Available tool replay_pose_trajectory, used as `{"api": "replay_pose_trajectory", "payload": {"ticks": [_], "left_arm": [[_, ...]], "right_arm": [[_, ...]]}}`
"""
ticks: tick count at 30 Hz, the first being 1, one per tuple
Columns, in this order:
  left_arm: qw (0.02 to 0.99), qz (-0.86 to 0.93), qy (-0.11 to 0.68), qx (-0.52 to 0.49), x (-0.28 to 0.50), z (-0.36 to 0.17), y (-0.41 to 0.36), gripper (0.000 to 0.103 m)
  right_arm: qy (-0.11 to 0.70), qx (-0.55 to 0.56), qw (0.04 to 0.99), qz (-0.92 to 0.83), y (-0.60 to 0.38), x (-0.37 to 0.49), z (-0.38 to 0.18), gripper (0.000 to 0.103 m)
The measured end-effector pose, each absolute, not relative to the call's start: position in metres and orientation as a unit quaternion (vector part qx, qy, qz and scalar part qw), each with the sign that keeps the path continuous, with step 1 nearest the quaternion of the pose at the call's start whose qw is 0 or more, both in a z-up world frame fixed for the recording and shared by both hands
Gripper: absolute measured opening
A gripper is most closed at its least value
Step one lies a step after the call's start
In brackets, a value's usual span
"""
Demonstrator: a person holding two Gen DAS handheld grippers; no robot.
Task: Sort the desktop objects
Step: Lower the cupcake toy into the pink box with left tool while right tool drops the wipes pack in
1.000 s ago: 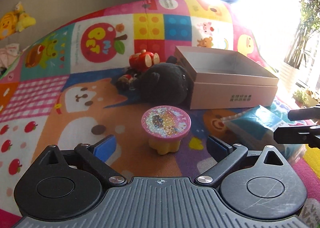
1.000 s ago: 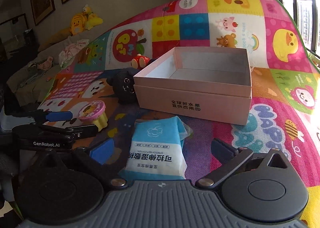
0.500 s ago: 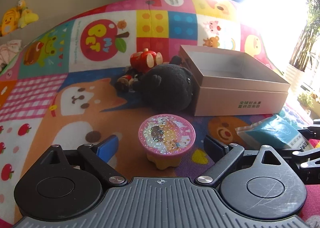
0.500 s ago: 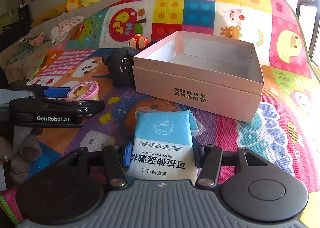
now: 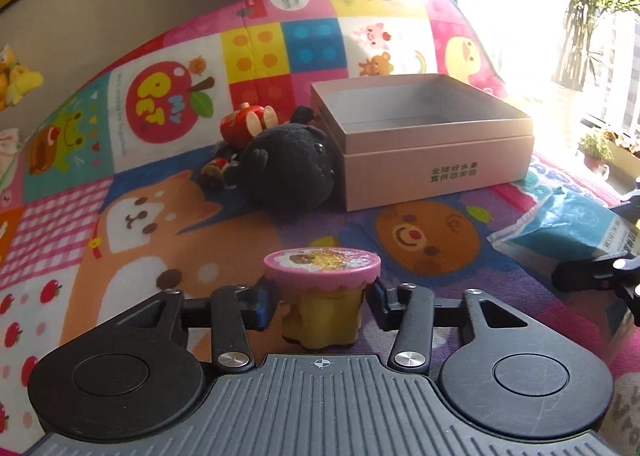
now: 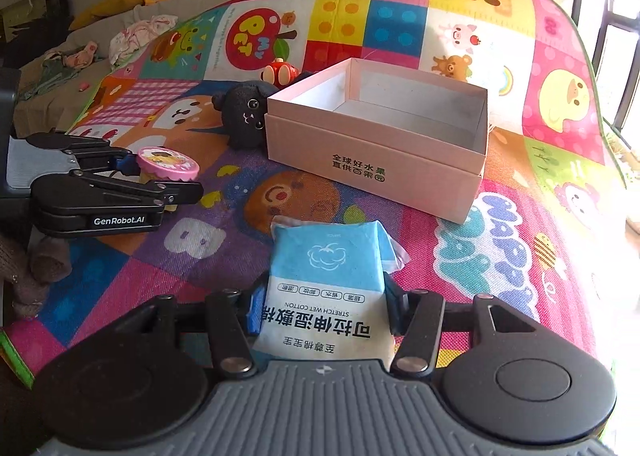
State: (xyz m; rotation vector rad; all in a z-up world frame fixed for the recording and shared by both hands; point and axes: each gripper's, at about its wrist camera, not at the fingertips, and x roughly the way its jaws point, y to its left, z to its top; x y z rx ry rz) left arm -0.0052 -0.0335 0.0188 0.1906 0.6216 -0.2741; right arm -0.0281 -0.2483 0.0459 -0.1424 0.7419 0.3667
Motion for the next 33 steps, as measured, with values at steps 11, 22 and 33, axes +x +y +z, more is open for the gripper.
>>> {"api": "replay_pose_trajectory", "payload": {"ticks": [11,22,33], "left_arm": [[0.953,-0.205,0.208,0.084,0.027,0.082,-0.086,0.049],[0.922,-0.257,0.285,0.050,0.128,0.053,-0.157,0.053],[0.949,-0.233,0.211,0.033,0.032,0.053,-0.071,0.094]], "right_arm": [[0.239,-0.010,0.961,0.136,-0.303,-0.039,0.122,0.053],[0.260,0.007,0.962,0.077,-0.333,-0.020,0.109,0.053],[0.286,0.041,0.949,0.125,-0.305,0.081,0.127,0.053]]}}
